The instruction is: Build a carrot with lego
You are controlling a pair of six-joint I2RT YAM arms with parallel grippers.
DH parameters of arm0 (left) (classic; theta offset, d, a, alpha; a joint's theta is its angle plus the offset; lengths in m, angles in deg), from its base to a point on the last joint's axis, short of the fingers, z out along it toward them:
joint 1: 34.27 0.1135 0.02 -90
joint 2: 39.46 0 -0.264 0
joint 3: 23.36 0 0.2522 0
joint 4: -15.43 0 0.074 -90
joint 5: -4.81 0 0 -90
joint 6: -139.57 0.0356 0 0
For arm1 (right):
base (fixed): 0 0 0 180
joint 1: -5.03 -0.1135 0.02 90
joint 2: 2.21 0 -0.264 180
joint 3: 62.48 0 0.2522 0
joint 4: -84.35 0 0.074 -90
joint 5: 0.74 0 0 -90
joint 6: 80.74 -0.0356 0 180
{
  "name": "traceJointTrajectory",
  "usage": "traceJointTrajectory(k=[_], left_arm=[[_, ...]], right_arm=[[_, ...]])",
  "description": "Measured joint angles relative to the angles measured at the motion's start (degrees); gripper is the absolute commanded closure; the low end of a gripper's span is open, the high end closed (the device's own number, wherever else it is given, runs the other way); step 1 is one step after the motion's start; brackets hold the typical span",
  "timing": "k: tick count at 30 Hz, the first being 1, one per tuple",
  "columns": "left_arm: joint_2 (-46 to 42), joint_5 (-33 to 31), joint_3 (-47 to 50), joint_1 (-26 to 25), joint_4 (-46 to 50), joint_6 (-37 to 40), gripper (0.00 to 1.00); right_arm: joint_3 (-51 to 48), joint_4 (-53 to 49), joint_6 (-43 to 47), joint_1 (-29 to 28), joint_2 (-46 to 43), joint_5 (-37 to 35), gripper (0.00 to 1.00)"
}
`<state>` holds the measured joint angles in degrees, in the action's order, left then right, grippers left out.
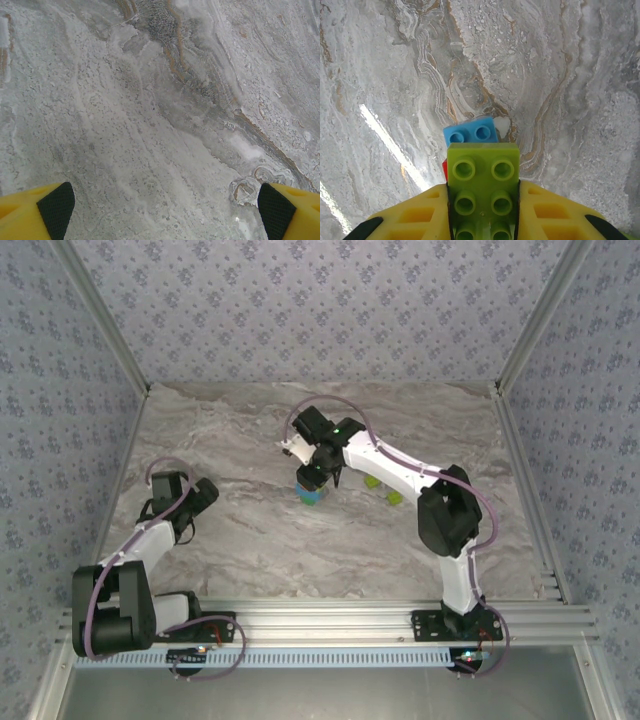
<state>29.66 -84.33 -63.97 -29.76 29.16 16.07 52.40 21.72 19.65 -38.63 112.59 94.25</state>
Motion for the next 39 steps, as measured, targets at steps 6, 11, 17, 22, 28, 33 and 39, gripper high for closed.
traceJointTrajectory(k=[6,11,17,22,28,33,39], left_arm=[[0.0,0.0,0.0,0.0,0.0,0.02,0.03],[0.0,0.0,0.0,0.0,0.0,0.02,0.03],[0.07,0.0,0.0,0.0,0.0,0.0,0.03],[0.39,0.0,0.0,0.0,0.0,0.0,0.03],[0.42,0.0,0.0,0.0,0.0,0.0,0.03],[0.42,0.0,0.0,0.0,0.0,0.0,0.03],[0.42,0.0,0.0,0.0,0.0,0.0,0.03]], right_arm=[[2.19,-0.83,3.1,0.0,1.42,0.63,0.69],[2.99,-1.66,5.27,-0.13,2.1,1.31,0.69],[3.3,-2.8,8.2,-0.15,2.29,1.64,0.69],[3.96,-4.15,10.91,-0.15,2.64,1.95,0.69],[5.09,-5.18,12.59,-0.15,3.5,2.08,0.69],[5.57,-5.14,12.66,-0.15,3.96,2.38,0.69],[6.08,-4.31,12.59,-0.13,4.5,3.43,0.69]])
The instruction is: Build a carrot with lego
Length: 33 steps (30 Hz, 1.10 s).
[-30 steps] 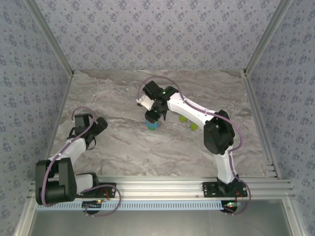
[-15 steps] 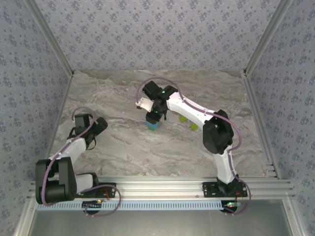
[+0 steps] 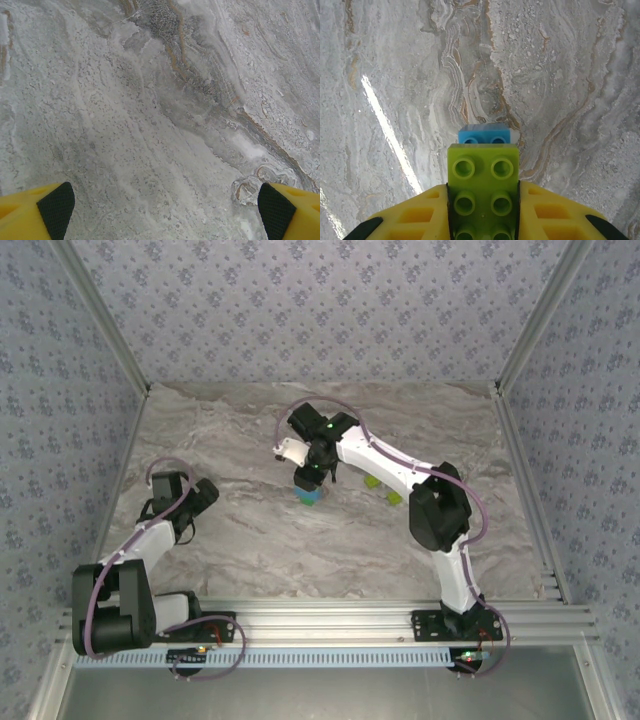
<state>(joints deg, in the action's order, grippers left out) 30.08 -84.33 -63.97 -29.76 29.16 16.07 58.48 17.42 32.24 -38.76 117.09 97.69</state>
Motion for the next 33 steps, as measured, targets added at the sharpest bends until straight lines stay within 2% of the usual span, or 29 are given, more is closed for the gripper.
traceJointTrajectory(k=[14,23,33], left_arm=[[0.0,0.0,0.0,0.0,0.0,0.0,0.03],[0.0,0.0,0.0,0.0,0.0,0.0,0.03],[0.0,0.0,0.0,0.0,0.0,0.0,0.03]], right_arm=[[-3.41,3.91,4.15,1.36,-1.2,4.07,0.67],[-1.7,3.45,9.42,1.51,0.39,4.57,0.68],[-3.37,4.22,9.9,1.49,-0.11,4.76,0.69]])
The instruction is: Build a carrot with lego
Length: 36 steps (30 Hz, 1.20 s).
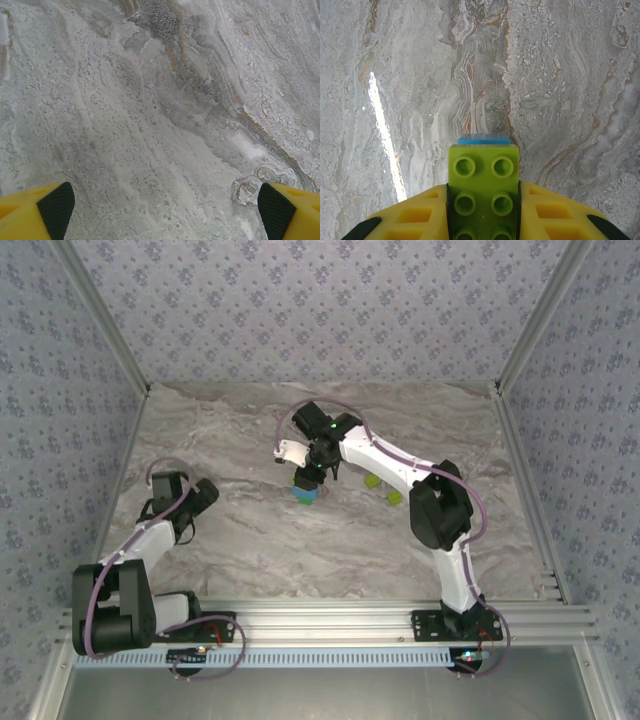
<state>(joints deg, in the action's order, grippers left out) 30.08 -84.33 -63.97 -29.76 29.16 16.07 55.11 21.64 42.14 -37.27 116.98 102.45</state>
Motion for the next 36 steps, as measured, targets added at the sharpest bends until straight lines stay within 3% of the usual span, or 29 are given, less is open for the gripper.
traceJointTrajectory(k=[15,25,36], left_arm=[[0.0,0.0,0.0,0.0,0.0,0.0,0.03],[0.0,0.0,0.0,0.0,0.0,0.02,0.03],[0.0,0.0,0.0,0.0,0.0,0.0,0.03]], right_arm=[[0.81,-1.57,-0.55,-0.22,-1.18,-0.31,0.7],[9.42,-9.29,-2.54,-1.62,-2.38,-1.79,0.7],[2.08,-10.45,-2.14,-4.04,-4.48,-2.21,0.69]])
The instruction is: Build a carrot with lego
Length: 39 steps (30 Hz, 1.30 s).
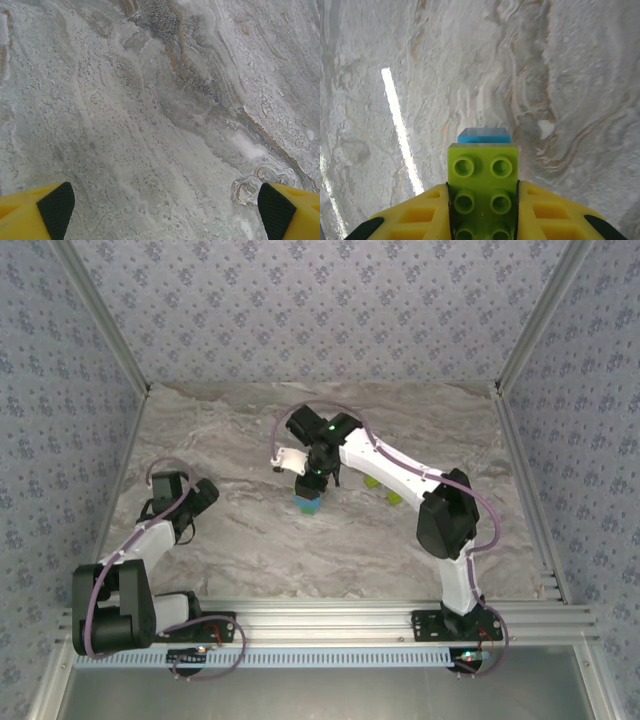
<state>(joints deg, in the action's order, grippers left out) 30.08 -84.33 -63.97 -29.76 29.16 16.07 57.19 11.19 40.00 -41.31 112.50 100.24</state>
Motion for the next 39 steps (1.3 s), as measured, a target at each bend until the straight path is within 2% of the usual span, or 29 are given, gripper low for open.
traceJointTrajectory(k=[4,27,31,39], left_arm=[[0.0,0.0,0.0,0.0,0.0,0.02,0.03],[0.44,0.02,-0.44,0.0,-0.04,0.0,0.03],[0.44,0.04,-0.44,0.0,-0.04,0.02,0.03],[0.44,0.22,-0.44,0.0,-0.04,0.02,0.03]], right_arm=[[-3.8,0.02,0.74,-0.96,-0.07,0.04,0.69],[-10.43,4.04,6.01,-1.14,-3.96,1.77,0.63],[-11.06,4.63,6.82,-0.87,-4.07,1.97,0.49],[-11.78,5.55,7.34,-0.31,-4.5,2.45,0.29]])
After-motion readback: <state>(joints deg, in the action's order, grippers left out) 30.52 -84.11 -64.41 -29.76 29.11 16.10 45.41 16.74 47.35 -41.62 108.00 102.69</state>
